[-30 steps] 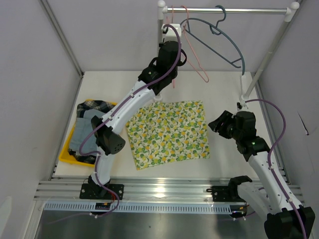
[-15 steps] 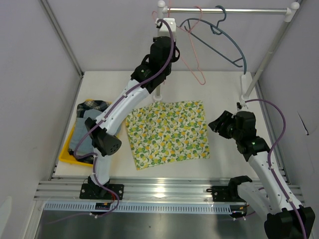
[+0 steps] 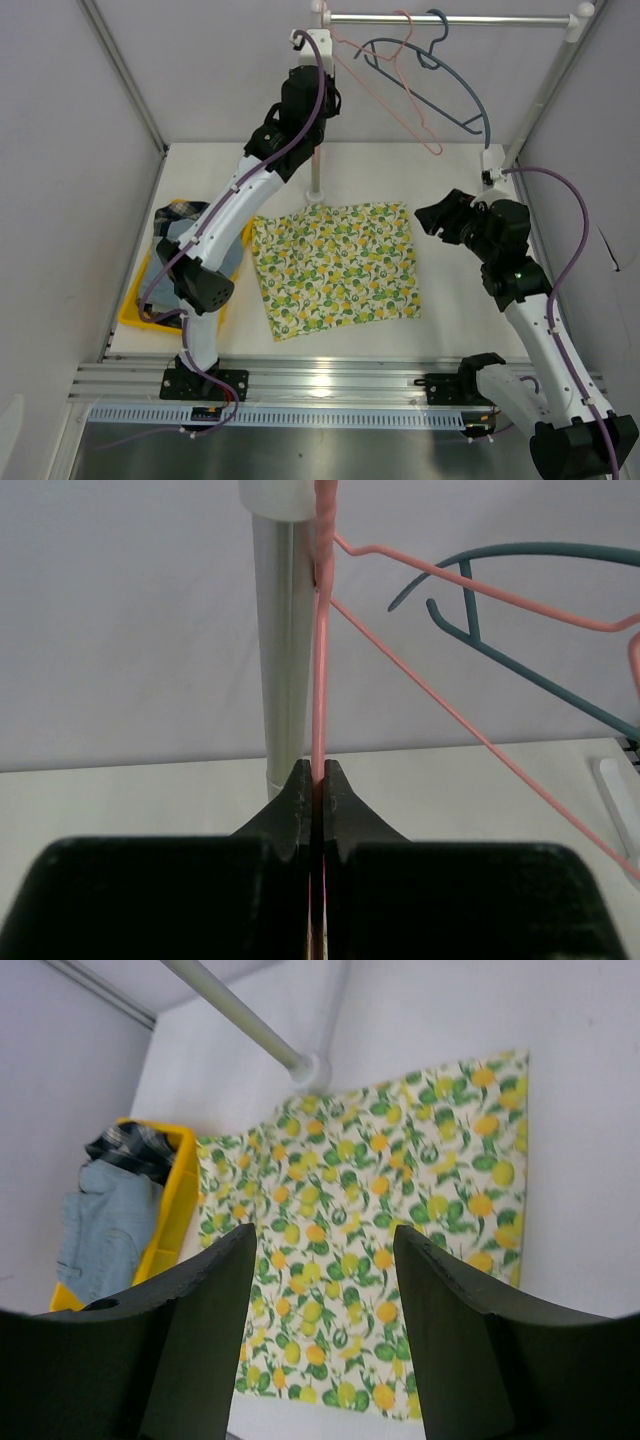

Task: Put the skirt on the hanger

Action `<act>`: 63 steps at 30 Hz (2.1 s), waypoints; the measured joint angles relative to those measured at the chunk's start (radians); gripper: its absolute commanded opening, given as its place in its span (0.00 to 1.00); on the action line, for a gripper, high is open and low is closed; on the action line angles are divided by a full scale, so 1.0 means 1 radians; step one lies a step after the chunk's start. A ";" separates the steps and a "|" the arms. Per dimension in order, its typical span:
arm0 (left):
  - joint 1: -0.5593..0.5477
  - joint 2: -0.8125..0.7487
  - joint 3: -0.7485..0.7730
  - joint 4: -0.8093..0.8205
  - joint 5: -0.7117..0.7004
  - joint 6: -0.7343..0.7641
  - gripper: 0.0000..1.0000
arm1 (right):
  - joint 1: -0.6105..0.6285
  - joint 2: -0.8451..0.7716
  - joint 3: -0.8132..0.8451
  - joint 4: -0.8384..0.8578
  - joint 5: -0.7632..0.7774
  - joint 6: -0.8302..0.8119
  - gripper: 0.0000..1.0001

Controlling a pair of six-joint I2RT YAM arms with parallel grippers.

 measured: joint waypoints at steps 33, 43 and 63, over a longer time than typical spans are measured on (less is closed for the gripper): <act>-0.021 -0.282 -0.286 0.080 0.241 0.031 0.00 | 0.001 0.011 0.060 0.031 -0.002 -0.105 0.64; -0.022 -0.328 -0.330 0.007 0.326 0.060 0.00 | 0.001 -0.021 0.060 -0.060 0.026 -0.106 0.64; -0.111 -1.017 -1.518 0.213 0.861 -0.194 0.00 | 0.312 -0.095 -0.003 -0.268 0.211 -0.055 0.59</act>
